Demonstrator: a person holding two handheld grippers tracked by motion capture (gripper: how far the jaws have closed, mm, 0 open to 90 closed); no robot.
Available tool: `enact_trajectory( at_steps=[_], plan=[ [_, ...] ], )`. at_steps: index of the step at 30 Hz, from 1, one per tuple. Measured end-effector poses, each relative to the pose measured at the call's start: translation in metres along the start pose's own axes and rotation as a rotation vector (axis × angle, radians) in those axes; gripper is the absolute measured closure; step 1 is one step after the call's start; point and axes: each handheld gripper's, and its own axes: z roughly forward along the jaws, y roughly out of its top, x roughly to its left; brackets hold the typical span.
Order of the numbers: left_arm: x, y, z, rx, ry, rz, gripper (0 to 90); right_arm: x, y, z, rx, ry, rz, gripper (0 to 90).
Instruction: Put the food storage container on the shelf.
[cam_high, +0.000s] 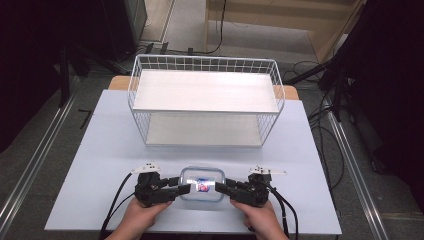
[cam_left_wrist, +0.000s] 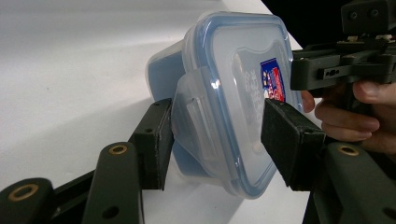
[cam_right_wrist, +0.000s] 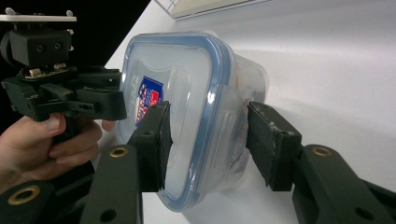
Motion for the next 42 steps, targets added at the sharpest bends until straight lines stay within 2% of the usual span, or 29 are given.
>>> enact_trajectory(
  at_steps=[2, 4, 6, 13, 26, 31, 39, 42],
  plan=[
    [0.0, 0.0, 0.0, 0.003, 0.001, 0.003, 45.2, 0.0, -0.001, 0.0, 0.004, 0.0, 0.006, 50.1],
    [-0.001, -0.001, 0.0, 0.006, 0.007, 0.004, 44.9, 0.002, -0.003, 0.004, 0.027, -0.002, 0.002, 44.3],
    [0.0, -0.002, -0.001, 0.005, 0.001, 0.0, 44.4, 0.003, -0.007, 0.005, 0.022, -0.011, -0.003, 45.7],
    [-0.002, -0.002, -0.003, -0.001, 0.0, 0.009, 47.2, 0.001, -0.006, -0.001, 0.032, 0.015, 0.027, 51.5],
    [-0.008, -0.006, -0.004, -0.037, 0.034, 0.062, 49.8, 0.002, -0.006, -0.003, 0.01, 0.013, -0.009, 53.7],
    [-0.01, -0.007, -0.004, -0.061, 0.051, 0.086, 49.5, 0.006, -0.004, -0.004, -0.015, -0.012, -0.064, 53.6],
    [-0.017, -0.006, -0.01, -0.139, 0.066, 0.125, 49.1, 0.018, -0.002, -0.008, -0.076, -0.029, -0.145, 53.5],
    [-0.022, -0.006, -0.013, -0.168, 0.077, 0.153, 48.6, 0.023, -0.001, -0.01, -0.101, -0.034, -0.174, 53.4]
  ],
)
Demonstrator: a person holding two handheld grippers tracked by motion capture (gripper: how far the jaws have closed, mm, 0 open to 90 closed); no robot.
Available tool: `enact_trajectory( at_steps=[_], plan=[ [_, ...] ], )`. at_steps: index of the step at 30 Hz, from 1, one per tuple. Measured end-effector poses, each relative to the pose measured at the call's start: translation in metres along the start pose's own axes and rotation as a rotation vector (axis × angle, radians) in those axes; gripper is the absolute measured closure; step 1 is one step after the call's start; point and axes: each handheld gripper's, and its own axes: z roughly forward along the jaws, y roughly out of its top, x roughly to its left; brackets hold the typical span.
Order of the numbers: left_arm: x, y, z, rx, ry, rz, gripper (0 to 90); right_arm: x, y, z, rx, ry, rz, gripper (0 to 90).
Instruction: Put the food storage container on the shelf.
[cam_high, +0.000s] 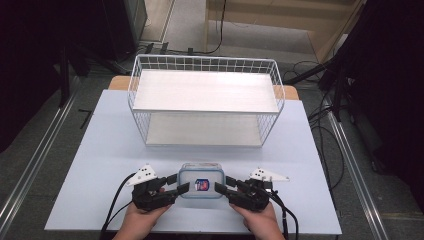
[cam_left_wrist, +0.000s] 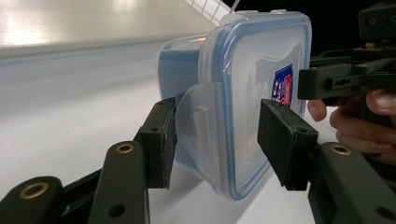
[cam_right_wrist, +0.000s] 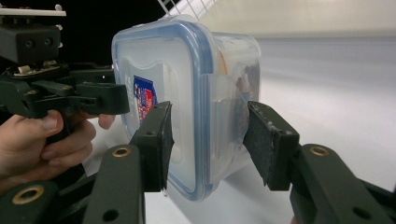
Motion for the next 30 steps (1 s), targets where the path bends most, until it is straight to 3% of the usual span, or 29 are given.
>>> enact_trajectory(
  at_steps=[12, 23, 30],
  plan=[
    [-0.011, 0.011, -0.008, -0.076, 0.023, 0.06, 48.5, 0.012, 0.008, -0.008, -0.095, -0.016, -0.097, 52.8],
    [-0.024, 0.039, -0.023, -0.156, 0.037, 0.162, 48.4, 0.032, 0.031, -0.018, -0.194, -0.023, -0.188, 52.3],
    [-0.029, 0.06, -0.03, -0.201, 0.042, 0.198, 48.5, 0.04, 0.05, -0.023, -0.24, -0.024, -0.23, 52.3]
  ],
)
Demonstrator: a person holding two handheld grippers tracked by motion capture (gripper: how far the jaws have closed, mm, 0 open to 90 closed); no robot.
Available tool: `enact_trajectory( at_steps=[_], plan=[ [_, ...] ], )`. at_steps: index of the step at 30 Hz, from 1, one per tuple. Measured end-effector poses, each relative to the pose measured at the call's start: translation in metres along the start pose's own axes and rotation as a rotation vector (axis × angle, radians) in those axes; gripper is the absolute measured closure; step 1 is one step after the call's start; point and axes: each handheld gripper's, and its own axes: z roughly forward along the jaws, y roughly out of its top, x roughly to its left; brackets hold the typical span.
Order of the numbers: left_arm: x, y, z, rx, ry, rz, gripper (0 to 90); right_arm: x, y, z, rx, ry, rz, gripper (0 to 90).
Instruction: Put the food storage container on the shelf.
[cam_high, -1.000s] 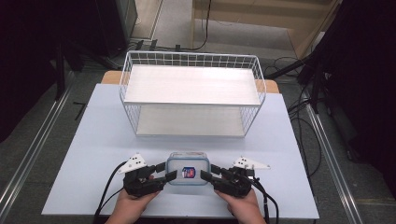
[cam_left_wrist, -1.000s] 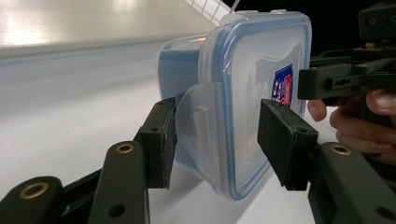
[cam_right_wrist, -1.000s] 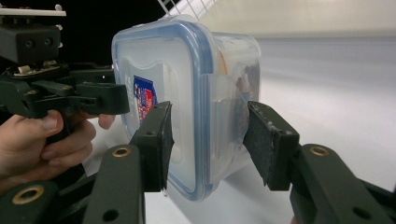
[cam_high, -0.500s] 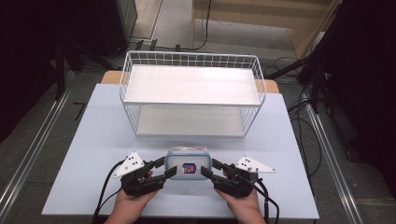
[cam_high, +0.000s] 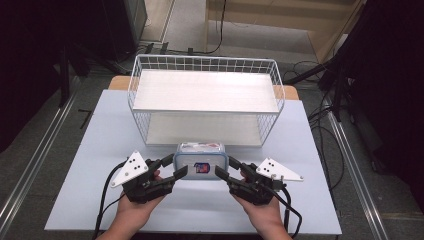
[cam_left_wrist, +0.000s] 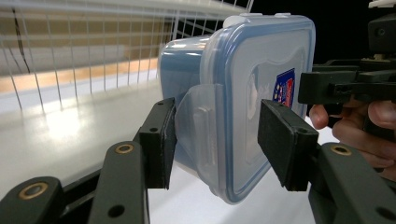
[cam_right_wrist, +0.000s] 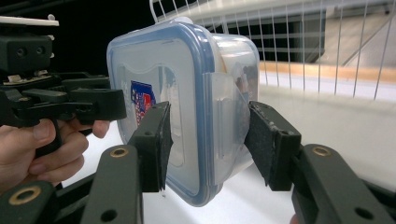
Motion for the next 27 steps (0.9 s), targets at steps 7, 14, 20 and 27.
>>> enact_trajectory(
  at_steps=[7, 14, 20, 27],
  plan=[
    [0.0, 0.022, -0.003, -0.053, 0.004, 0.032, 47.9, 0.007, 0.02, 0.0, -0.051, -0.004, -0.042, 52.3],
    [-0.001, 0.035, -0.003, -0.082, 0.006, 0.062, 47.8, 0.008, 0.033, -0.001, -0.089, -0.007, -0.075, 52.3],
    [-0.002, 0.047, -0.003, -0.1, 0.006, 0.08, 47.8, 0.009, 0.043, -0.002, -0.116, -0.009, -0.088, 52.3],
    [-0.003, 0.064, -0.002, -0.126, 0.003, 0.105, 47.8, 0.01, 0.058, -0.005, -0.15, -0.012, -0.105, 52.3]
  ],
)
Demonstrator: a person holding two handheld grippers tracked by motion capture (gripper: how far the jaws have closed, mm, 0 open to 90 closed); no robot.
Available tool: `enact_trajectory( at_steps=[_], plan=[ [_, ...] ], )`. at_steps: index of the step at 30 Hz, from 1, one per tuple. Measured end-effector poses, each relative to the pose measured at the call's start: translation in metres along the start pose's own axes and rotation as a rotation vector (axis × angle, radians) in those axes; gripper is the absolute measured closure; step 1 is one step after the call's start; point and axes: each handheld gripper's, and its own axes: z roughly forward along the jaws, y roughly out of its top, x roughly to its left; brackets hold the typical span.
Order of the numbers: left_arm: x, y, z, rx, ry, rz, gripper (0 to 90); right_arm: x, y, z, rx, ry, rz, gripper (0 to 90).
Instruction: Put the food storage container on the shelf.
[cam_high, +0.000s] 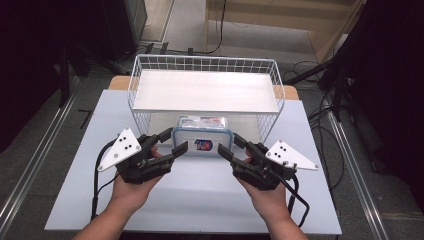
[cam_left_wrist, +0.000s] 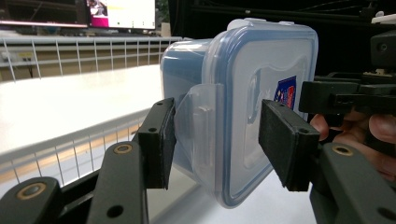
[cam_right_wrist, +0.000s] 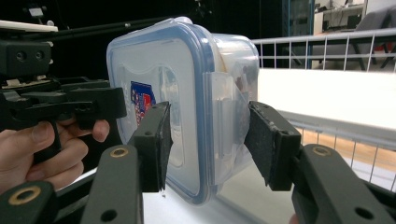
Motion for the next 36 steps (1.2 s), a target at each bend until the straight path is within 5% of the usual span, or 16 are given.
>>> enact_trajectory(
  at_steps=[10, 13, 36],
  plan=[
    [0.005, 0.005, 0.004, -0.001, -0.005, -0.016, 47.8, -0.003, 0.008, 0.003, 0.0, 0.001, 0.007, 52.3],
    [0.011, 0.007, 0.007, 0.005, -0.018, -0.053, 48.0, -0.006, 0.011, 0.006, 0.018, 0.0, 0.033, 52.3],
    [0.053, 0.028, 0.038, -0.009, 0.001, -0.075, 47.8, -0.041, 0.04, 0.047, 0.04, -0.002, 0.047, 51.9]
  ],
)
